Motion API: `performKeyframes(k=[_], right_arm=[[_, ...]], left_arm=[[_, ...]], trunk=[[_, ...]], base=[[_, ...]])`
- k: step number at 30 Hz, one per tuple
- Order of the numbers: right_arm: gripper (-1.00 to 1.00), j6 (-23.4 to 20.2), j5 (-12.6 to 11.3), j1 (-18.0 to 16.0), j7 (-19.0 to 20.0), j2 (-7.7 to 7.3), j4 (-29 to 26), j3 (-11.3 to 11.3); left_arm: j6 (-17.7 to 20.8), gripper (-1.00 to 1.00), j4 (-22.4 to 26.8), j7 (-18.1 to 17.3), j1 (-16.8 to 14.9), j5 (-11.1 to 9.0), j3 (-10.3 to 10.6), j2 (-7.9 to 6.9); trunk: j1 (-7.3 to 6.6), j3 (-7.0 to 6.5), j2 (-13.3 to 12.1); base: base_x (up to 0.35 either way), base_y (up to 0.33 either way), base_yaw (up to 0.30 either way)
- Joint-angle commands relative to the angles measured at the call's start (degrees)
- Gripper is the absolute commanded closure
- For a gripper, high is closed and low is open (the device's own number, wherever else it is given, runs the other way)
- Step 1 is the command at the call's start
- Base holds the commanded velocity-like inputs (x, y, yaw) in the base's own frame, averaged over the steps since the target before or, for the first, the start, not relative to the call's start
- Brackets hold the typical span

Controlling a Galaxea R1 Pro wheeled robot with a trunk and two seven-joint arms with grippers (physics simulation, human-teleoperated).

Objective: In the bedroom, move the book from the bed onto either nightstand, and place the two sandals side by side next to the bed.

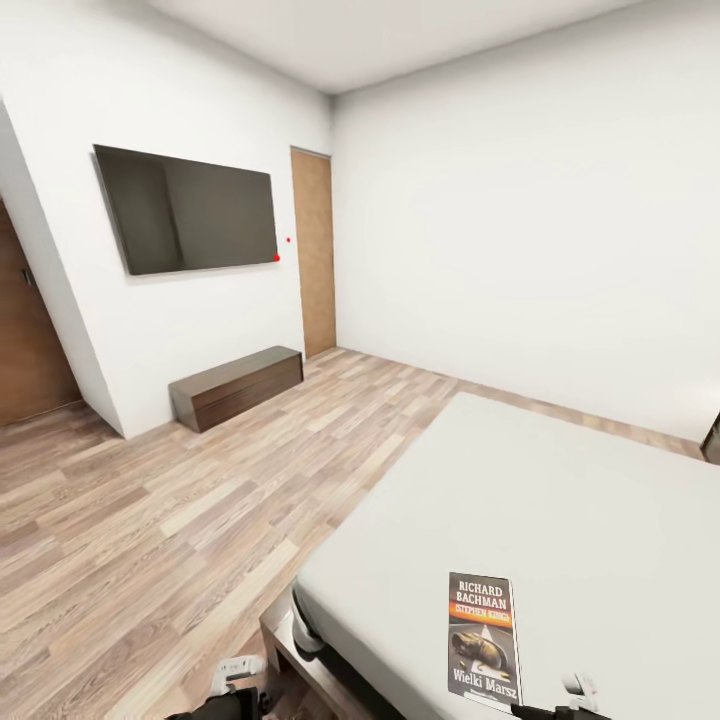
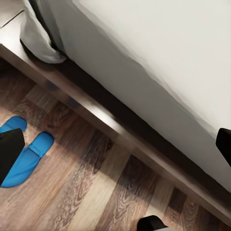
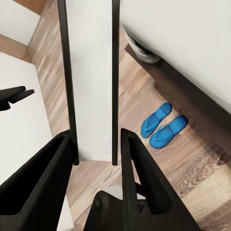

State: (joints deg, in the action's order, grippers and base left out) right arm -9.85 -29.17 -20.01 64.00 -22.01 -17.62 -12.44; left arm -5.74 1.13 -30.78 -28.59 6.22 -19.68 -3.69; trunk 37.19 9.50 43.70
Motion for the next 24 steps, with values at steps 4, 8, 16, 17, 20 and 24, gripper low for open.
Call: performKeyframes(k=[4, 8, 16, 17, 20, 24], right_arm=[[1.0, -0.6, -0.6, 0.0, 0.1, -0.05, 0.0, -0.3], [1.0, -0.6, -0.6, 0.0, 0.1, -0.04, 0.0, -0.3], [1.0, -0.6, -0.6, 0.0, 0.1, -0.05, 0.0, -0.3], [1.0, -0.6, -0.6, 0.0, 0.1, -0.05, 0.0, -0.3], [1.0, -0.6, -0.6, 0.0, 0.1, -0.06, 0.0, -0.3], [1.0, -0.6, -0.6, 0.0, 0.1, -0.06, 0.0, -0.3]], left_arm=[[-0.3, -1.0, -0.1, -0.1, -0.1, 0.6, -0.4, 0.0], [-0.3, -1.0, -0.1, -0.1, -0.1, 0.6, -0.4, 0.0], [-0.3, -1.0, -0.1, -0.1, -0.1, 0.6, -0.4, 0.0], [-0.3, -1.0, -0.1, -0.1, -0.1, 0.6, -0.4, 0.0], [-0.4, -1.0, -0.1, -0.1, -0.1, 0.6, -0.4, 0.0], [-0.3, -1.0, -0.1, -0.1, -0.1, 0.6, -0.4, -0.02]], trunk=[[0.01, 0.09, 0.1], [0.01, 0.09, 0.1], [0.01, 0.09, 0.1], [0.01, 0.09, 0.1], [0.01, 0.09, 0.1], [0.01, 0.09, 0.1]], base=[[0.0, 0.0, 0.232], [0.0, 0.0, 0.243], [0.0, 0.0, 0.249], [0.0, 0.0, 0.25], [0.0, 0.0, 0.25], [0.0, 0.0, 0.25]])
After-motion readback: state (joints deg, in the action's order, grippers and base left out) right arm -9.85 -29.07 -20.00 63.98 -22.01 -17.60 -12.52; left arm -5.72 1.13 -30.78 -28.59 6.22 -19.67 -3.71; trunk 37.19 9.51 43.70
